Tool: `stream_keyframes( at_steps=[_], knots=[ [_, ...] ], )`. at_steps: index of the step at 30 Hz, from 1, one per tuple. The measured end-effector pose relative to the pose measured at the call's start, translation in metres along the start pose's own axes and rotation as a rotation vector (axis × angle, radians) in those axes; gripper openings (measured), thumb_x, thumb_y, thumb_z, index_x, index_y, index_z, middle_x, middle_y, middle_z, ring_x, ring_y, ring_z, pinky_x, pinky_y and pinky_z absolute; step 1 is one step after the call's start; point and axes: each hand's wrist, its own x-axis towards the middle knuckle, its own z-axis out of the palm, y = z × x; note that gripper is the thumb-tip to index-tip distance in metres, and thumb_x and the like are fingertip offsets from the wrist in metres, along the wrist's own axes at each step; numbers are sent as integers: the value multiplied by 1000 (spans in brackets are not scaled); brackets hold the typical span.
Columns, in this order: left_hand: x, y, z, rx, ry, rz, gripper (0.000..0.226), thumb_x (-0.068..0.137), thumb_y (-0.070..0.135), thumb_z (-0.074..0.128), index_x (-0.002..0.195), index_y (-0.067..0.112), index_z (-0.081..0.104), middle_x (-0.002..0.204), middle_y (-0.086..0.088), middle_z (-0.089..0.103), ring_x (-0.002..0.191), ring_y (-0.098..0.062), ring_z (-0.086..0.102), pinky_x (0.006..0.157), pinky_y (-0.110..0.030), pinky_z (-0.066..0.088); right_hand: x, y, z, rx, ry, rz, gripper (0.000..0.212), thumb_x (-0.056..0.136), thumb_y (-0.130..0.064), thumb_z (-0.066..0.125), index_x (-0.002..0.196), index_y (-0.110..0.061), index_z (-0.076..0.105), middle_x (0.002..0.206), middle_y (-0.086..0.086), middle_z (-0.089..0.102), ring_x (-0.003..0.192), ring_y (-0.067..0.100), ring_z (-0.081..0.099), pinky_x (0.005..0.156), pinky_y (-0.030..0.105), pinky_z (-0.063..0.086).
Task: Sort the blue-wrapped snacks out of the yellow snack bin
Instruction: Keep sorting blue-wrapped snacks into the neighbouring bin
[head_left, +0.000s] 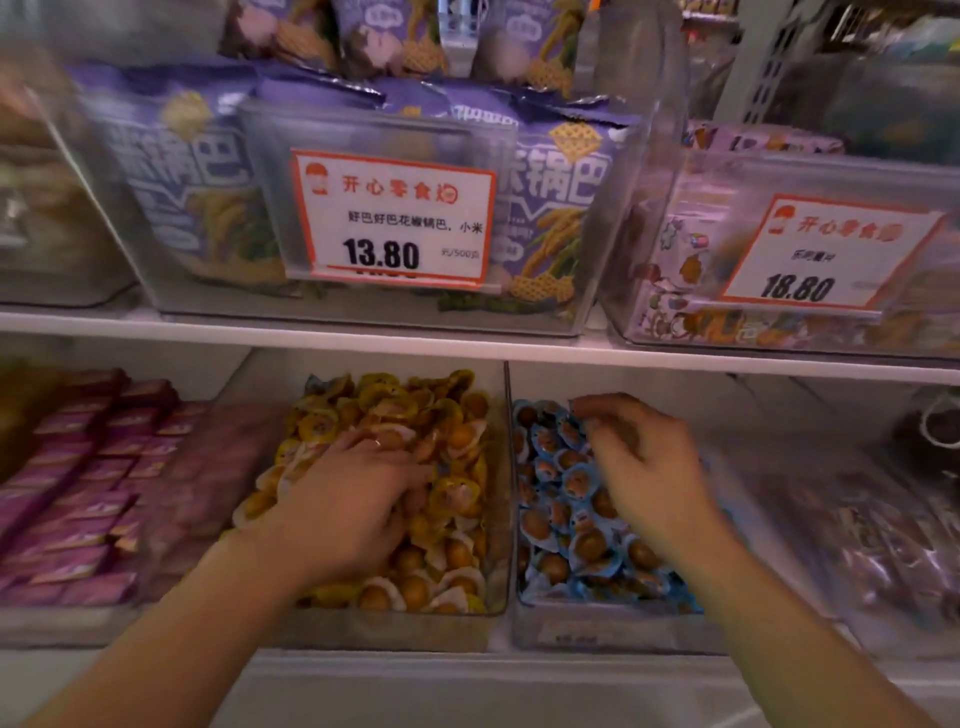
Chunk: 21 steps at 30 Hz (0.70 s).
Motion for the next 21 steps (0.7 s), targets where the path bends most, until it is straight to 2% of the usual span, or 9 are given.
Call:
stream_keyframes(
  at_steps=[3,5,7,10,12,14,15,17,21],
  knots=[
    [-8,-16,-10,-64,52,-30,13,60,23,58,63,25,70,87,4,72,89,-26,66,86,-35,52,-19,-19,30,-49,-161,-200,23,93,-23,55,108,-33,70,113,-21,59,107,-11,54,86,0,37],
    [-12,-20,-15,-115,45,-39,10,60,20,57,59,21,68,72,2,69,80,-26,64,77,-34,53,-22,-19,42,-48,-160,-221,23,93,-19,56,109,-31,68,118,-11,52,114,-8,49,93,2,35],
    [-15,-18,-16,-136,108,-28,8,64,22,57,62,23,65,69,7,64,76,-21,62,76,-35,50,-20,-17,50,-40,-155,-161,24,97,-16,54,114,-25,67,122,-8,48,116,-2,49,97,10,39],
    [-7,-2,-13,-211,249,10,18,73,33,54,84,29,67,92,11,62,84,-16,62,77,-34,50,-19,-16,60,-48,-143,-98,30,99,-26,45,123,-23,63,123,-7,45,115,3,48,100,22,42],
    [5,13,-5,-201,131,23,43,76,46,50,113,29,63,121,8,57,104,-18,59,90,-37,48,-20,-16,63,-56,-116,-117,35,95,-31,41,122,-24,63,121,-7,45,112,-2,47,96,14,39],
    [16,25,9,-103,-75,40,71,77,54,49,144,29,41,150,4,38,130,-21,46,113,-43,31,-20,-15,62,-53,-117,-124,37,93,-32,41,121,-26,63,120,-9,45,110,-8,46,90,3,34],
    [21,28,15,-55,-126,50,78,79,54,49,150,28,31,158,3,28,137,-21,39,118,-44,21,-20,-14,61,-54,-121,-125,36,93,-32,40,121,-27,63,120,-10,45,110,-10,45,87,0,32],
    [24,27,22,-8,-99,63,77,83,49,51,153,28,26,160,2,22,138,-23,37,118,-43,17,-20,-13,60,-58,-128,-127,35,93,-33,40,120,-31,61,120,-13,45,110,-13,44,86,-1,31],
    [15,16,15,-24,-19,114,44,87,42,55,129,30,54,136,8,46,117,-19,51,99,-32,32,-18,-11,60,-57,-147,-117,37,92,-35,41,122,-31,62,120,-15,43,112,-11,44,88,0,32]
  ],
)
